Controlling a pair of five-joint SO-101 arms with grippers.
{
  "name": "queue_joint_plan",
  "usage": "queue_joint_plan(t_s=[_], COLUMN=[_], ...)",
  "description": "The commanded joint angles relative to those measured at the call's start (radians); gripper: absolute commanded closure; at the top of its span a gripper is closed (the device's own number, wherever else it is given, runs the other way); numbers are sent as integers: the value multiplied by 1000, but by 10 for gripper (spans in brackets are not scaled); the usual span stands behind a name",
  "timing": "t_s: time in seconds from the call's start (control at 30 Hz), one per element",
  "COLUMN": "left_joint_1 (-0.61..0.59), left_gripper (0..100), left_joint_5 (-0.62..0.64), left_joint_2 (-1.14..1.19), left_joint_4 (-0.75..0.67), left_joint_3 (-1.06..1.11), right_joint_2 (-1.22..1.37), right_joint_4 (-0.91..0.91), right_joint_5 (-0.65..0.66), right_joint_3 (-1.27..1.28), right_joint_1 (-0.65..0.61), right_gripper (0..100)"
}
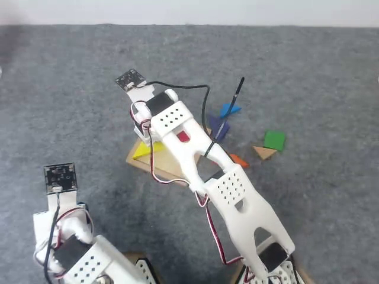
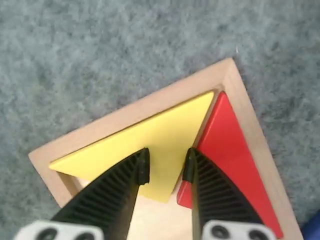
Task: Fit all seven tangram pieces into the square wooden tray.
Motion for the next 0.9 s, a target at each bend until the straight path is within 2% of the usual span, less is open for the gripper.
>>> queue_joint_plan(t_s=[0.0,0.3,0.5,0.63,0.73,0.87], left_joint_1=[2,2,2,2,2,3], left_gripper=[760,760,760,760,760,760], left_joint_5=[-9,-9,-9,-9,-9,-9], left_joint_2=[-14,-14,-14,-14,-14,-14], left_joint_4=[5,5,5,5,3,0], left_joint_3=[-12,-12,-12,-12,-12,-12], right_joint_2=[-8,-35,-45,-139,-308,-570], right_joint_4=[51,223,305,309,314,308], right_joint_5=[14,14,17,57,60,101], right_joint_3=[-15,-238,-367,-434,-331,75], right_joint_1=[33,38,-8,65,150,208], right_gripper=[848,848,850,850,848,848])
